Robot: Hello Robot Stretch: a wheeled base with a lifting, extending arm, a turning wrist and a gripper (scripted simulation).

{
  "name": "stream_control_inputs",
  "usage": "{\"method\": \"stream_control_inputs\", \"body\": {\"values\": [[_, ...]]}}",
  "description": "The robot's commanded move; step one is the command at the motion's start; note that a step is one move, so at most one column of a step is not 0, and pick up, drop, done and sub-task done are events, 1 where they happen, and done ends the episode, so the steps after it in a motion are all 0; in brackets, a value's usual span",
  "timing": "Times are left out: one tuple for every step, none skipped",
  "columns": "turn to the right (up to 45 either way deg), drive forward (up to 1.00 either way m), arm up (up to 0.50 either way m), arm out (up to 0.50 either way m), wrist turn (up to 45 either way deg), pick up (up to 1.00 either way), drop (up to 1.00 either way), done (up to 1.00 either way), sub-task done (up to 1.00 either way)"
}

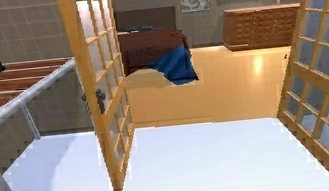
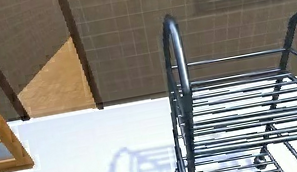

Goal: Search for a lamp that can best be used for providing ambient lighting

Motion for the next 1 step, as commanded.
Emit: {"method": "stream_control_inputs", "body": {"values": [[18.0,0.00,0.00,0.00,0.0,0.00,0.00,0.00,0.00]]}}
